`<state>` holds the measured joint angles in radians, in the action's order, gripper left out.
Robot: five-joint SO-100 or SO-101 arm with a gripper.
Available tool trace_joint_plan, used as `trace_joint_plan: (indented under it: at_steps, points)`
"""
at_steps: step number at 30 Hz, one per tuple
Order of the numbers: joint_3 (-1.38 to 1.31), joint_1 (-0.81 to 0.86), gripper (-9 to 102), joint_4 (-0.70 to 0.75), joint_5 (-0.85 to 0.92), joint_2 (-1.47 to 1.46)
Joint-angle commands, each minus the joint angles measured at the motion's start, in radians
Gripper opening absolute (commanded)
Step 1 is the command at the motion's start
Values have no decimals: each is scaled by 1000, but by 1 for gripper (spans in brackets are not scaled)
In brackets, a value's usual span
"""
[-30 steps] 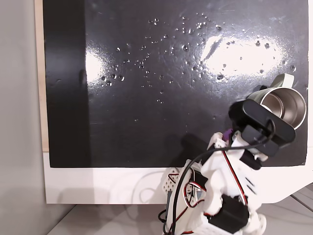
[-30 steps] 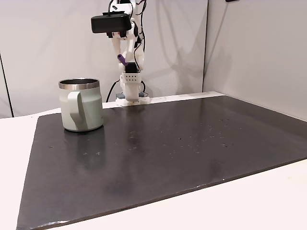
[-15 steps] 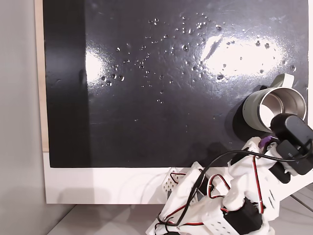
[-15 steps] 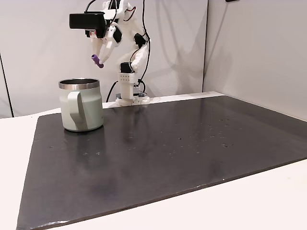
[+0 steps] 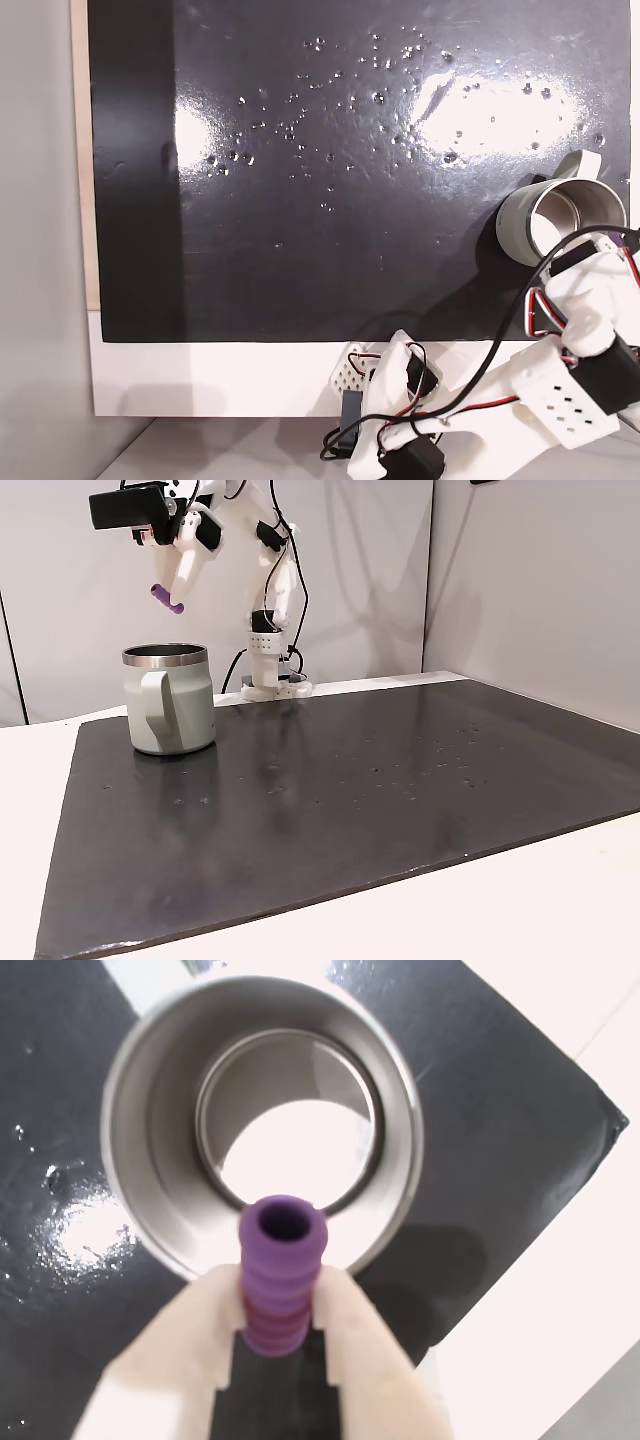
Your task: Grasp a pengrip and put it in the cup.
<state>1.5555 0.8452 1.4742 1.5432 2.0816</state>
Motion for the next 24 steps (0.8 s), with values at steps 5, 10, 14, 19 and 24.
trace_joint_plan:
  at_steps: [5, 10, 14, 19, 24]
  points:
    - [-72, -11, 1, -64, -25, -69]
    - [-58, -11, 29, -87, -46, -72]
    - [-58, -12, 35, -92, -54, -74]
    - [-61, -14, 35, -92, -54, -74]
    - [-64, -12, 35, -92, -54, -74]
